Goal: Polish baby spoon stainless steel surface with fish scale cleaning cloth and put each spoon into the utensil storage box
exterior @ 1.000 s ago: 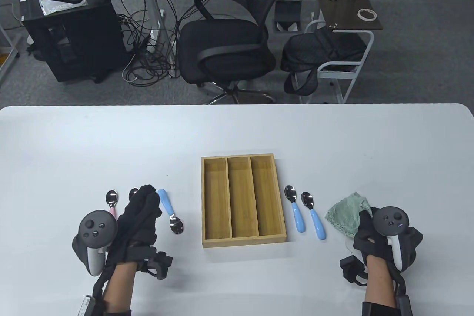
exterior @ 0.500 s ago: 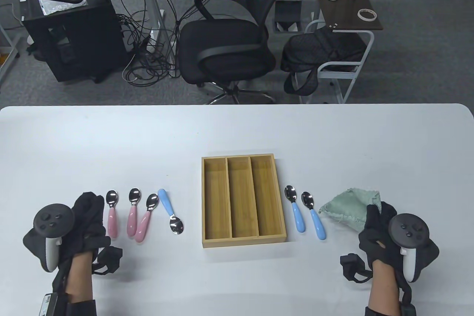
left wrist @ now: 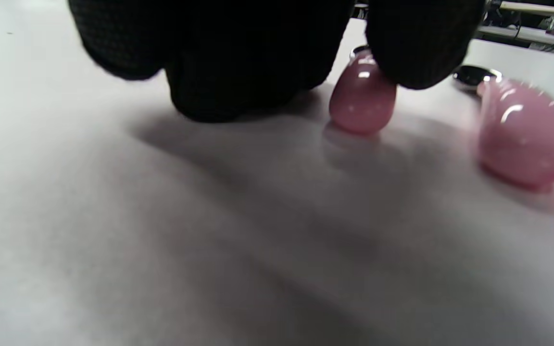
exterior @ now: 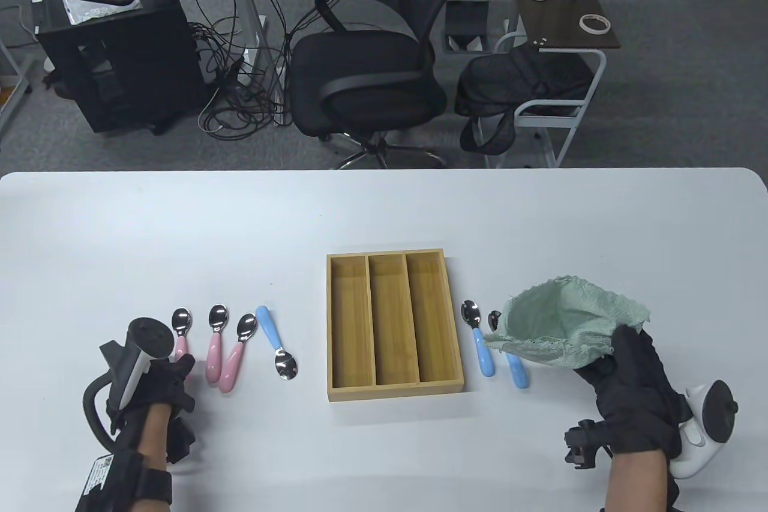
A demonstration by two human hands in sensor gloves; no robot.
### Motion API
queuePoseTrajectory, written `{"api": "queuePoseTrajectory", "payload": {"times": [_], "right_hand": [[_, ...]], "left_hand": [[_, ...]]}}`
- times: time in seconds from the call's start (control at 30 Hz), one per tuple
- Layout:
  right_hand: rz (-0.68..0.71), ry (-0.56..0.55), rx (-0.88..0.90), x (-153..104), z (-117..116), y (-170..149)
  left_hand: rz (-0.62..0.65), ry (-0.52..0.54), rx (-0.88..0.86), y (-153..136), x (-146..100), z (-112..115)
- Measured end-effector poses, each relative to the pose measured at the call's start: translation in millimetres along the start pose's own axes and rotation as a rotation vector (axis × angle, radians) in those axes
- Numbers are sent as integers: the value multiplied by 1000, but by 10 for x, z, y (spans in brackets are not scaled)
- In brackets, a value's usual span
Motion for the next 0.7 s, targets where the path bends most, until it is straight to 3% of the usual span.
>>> {"api": "queuePoseTrajectory", "payload": {"times": [0.17,0.37,0.57,0.7], "right_hand": [[7,21,-17,-12,-48,12],[-35,114,91,-30,-196,-40],[-63,229,199,-33,-367,-109],[-45,345,283,-72,-572,-88]], "left_hand": [[-14,55,59,31,10,-1],[-1,22,51,29,33,55],[8,-3,-148,-118,15,-18],[139,69,-319,-1,-189,-300]]}}
Point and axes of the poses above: the tracker on the back of each hand, its own y axis roughly to the thumb side, its own x axis roughly from the wrist to the fingertips, z = x × y, the point moved 5 cm from there along x, roughly from the wrist to the fingertips, and after that the axes turned 4 degrees about z, right-handed, at the moved point
